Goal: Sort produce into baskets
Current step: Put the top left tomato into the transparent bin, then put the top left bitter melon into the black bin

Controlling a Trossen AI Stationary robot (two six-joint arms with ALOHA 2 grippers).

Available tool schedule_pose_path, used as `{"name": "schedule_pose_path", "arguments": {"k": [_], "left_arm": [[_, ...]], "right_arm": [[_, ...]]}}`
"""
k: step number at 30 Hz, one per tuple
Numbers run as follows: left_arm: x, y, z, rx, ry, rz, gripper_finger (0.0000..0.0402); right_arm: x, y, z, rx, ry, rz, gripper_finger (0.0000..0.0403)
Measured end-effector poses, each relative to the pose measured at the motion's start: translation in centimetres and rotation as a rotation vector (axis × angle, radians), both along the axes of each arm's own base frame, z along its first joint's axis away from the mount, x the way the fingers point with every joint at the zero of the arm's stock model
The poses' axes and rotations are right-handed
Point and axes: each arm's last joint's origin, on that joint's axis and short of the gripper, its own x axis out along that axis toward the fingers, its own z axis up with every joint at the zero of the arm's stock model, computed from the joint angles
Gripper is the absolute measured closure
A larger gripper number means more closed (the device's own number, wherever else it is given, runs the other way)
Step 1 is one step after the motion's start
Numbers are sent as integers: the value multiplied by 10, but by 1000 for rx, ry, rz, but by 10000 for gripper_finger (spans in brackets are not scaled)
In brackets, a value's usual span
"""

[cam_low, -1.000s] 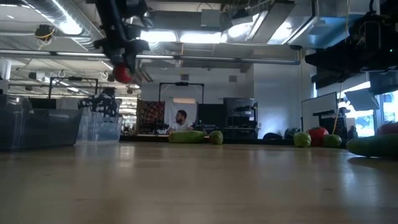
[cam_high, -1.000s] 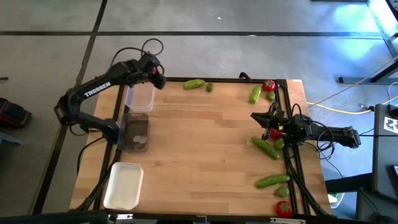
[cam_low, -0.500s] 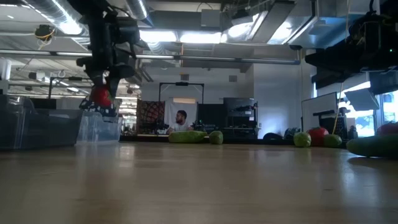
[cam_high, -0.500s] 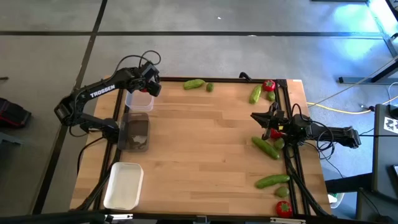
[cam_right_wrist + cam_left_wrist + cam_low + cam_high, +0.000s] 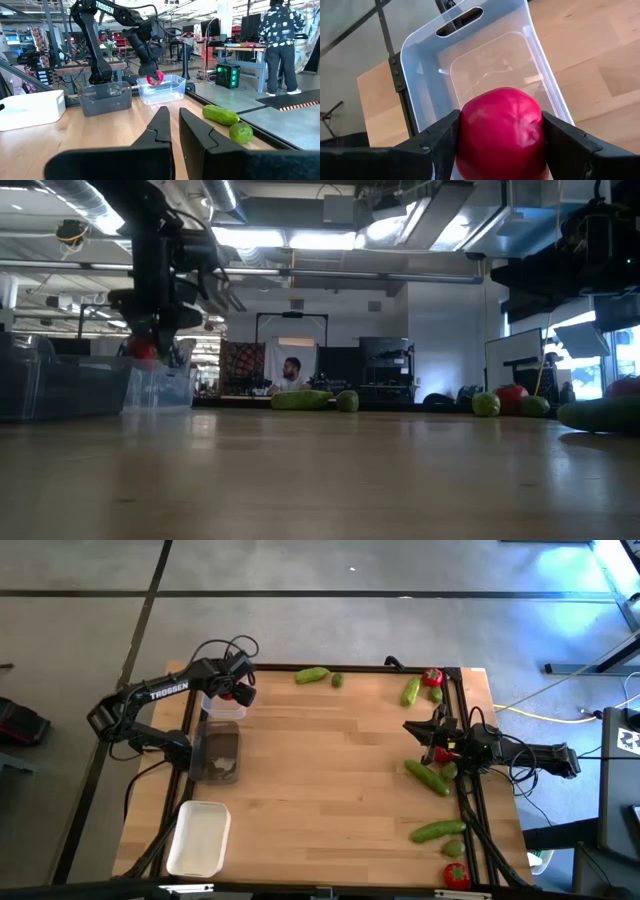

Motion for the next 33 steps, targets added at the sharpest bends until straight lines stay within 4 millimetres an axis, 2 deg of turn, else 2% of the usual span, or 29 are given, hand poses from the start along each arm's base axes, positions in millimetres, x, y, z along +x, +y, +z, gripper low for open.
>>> {"name": "schedule_pose_path", "arguments": {"k": [8,16,20,33], "left_arm": [[-1,-1,-1,0,-10,25,158],[-1,-1,-1,2,-15,34,92],[-1,-1,-1,1,-14,33,72],[1,-1,-1,-32,-39,8,73]], "right_arm": [[0,0,0,0,2,0,384],[0,0,-3,2,30,0,384],[0,0,-3,2,30,0,384],[0,0,-3,2,30,0,384]]}}
